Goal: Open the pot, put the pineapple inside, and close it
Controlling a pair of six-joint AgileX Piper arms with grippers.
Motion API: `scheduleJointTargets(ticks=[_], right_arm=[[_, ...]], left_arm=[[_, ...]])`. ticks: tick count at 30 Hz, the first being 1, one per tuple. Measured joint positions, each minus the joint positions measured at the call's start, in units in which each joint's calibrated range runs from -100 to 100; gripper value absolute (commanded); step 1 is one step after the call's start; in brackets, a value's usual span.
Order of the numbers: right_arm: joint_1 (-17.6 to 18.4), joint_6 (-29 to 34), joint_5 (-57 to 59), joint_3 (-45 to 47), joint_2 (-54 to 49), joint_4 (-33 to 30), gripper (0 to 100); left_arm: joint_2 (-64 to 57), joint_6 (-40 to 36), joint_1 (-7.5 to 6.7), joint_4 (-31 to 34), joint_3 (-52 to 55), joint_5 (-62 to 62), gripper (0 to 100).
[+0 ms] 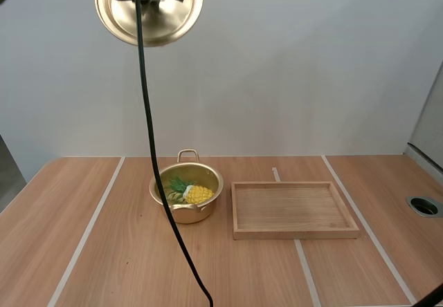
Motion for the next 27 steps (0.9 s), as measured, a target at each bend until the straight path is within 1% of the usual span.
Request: scheduleJointTargets(ticks=[7,9,13,15,16,20,24,27], right_arm=[[0.0,0.2,2.0,0.0,-0.2,-1.8,100],[0.0,0.2,2.9,0.0,-0.2,-2.0,100],[0.0,0.3,3.5,0.0,-0.2,-2.0,100],[0.0,0.4,4.0,0.0,-0.2,-2.0,100],[0.0,0.4,4.5,0.0,-0.2,-2.0,100],[0.0,0.4,5.7,0.0,-0.2,-2.0,100],[0.0,0.4,7.3,0.0,-0.2,-2.0,100],[0.0,0.4,7.6,0.0,-0.2,-2.0,100]], left_arm=[[1.2,0.4,0.00,-0.7,10.3,-1.3,0],[2.3,1.9,0.00,-1.8,12.9,0.4,0],[4.2,3.8,0.00,-3.5,14.9,3.3,0],[7.1,6.3,0.00,-5.5,16.6,9.4,0],[9.8,7.4,0.00,-6.3,16.8,14.7,0],[14.9,9.0,0.00,-6.6,17.1,23.8,0],[20.3,10.2,0.00,-6.2,17.1,29.3,0],[23.9,11.0,0.00,-5.8,17.1,30.8,0]])
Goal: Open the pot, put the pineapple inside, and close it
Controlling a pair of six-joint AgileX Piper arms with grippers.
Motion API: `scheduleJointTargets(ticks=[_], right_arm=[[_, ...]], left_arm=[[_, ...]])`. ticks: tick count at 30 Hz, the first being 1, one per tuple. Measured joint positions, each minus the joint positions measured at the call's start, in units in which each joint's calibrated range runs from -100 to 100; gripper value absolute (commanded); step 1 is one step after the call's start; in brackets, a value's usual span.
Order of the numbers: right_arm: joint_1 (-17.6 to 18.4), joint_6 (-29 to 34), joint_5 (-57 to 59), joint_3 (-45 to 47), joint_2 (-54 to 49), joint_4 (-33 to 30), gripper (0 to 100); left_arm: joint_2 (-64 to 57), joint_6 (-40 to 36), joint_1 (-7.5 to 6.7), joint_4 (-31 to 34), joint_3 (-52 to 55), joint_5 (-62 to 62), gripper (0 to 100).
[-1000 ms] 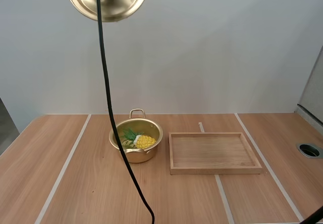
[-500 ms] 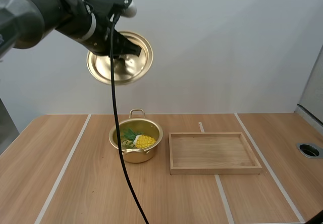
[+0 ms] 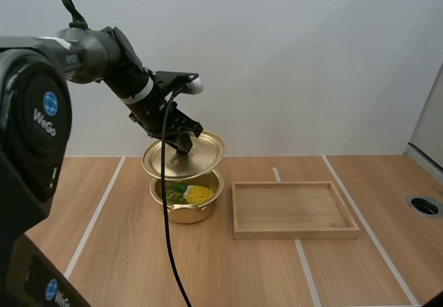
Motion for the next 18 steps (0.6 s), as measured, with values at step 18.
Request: scheduleJointTargets(ticks=[18], right_arm=[[0.0,0.0,0.0,0.0,0.0,0.0,100]], left_arm=[[7.6,7.7,0.00,-0.6,0.1,-4.4,0]])
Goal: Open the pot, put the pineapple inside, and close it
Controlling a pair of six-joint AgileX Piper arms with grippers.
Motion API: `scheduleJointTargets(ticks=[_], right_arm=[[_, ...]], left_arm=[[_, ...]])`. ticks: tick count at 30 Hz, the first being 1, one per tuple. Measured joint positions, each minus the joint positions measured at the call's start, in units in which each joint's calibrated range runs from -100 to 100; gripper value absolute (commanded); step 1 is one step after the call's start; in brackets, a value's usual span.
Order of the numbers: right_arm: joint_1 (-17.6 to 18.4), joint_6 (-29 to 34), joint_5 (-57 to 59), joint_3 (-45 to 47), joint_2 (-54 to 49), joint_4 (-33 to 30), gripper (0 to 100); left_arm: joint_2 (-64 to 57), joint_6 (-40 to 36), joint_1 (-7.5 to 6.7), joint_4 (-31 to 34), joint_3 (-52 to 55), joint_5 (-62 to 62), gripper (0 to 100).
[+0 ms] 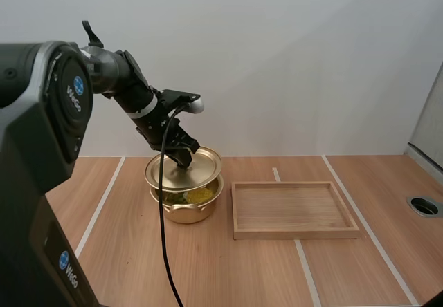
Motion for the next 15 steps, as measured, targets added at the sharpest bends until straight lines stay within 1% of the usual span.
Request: scheduleJointTargets(ticks=[11,15], right_arm=[[0.0,0.0,0.0,0.0,0.0,0.0,100],[0.0,0.0,0.0,0.0,0.0,0.0,100]], left_arm=[[4.3,3.6,0.00,-0.7,1.5,-0.2,0],[4.5,4.0,0.00,-0.9,2.2,-3.5,0]])
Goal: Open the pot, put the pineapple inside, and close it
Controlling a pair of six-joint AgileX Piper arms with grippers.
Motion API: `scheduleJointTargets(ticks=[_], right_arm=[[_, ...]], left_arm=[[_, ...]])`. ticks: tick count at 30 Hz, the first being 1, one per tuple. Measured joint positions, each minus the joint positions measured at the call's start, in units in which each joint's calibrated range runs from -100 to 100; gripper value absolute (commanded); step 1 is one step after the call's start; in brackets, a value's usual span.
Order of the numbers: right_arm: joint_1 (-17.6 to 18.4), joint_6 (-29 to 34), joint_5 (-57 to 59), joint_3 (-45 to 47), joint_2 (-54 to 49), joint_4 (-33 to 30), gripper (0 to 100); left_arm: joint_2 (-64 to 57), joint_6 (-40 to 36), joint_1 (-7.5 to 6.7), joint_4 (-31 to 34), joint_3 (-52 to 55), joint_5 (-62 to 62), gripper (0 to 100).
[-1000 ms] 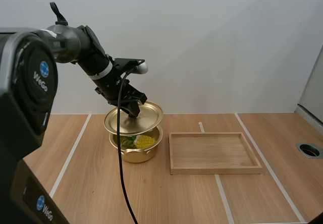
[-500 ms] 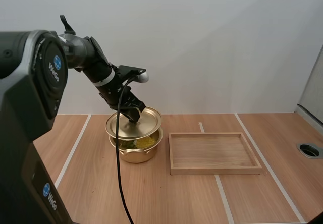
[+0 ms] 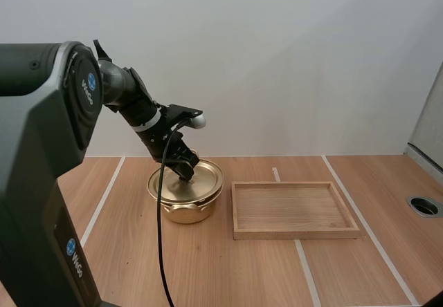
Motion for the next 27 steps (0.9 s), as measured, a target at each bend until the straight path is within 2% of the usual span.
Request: scheduleJointTargets(ticks=[7,17,19,21,23,26,27], right_arm=[[0.0,0.0,0.0,0.0,0.0,0.0,100],[0.0,0.0,0.7,0.0,0.0,0.0,100],[0.0,0.0,0.7,0.0,0.0,0.0,100],[0.0,0.0,0.7,0.0,0.0,0.0,100],[0.0,0.0,0.7,0.0,0.0,0.0,100],[0.0,0.0,0.7,0.0,0.0,0.0,100],[0.0,0.0,0.7,0.0,0.0,0.0,100]], left_arm=[[0.3,0.2,0.00,-0.2,0.0,-4.4,0],[2.4,0.8,0.00,-1.3,0.0,-1.5,0],[2.4,0.8,0.00,-1.4,0.0,-1.7,4],[2.4,0.8,0.00,-1.4,0.2,-2.1,14],[2.4,0.9,0.00,-1.7,0.6,-2.6,28],[2.4,0.9,0.00,-1.6,0.8,-2.9,58],[2.4,0.9,0.00,-1.8,0.9,-2.9,71]])
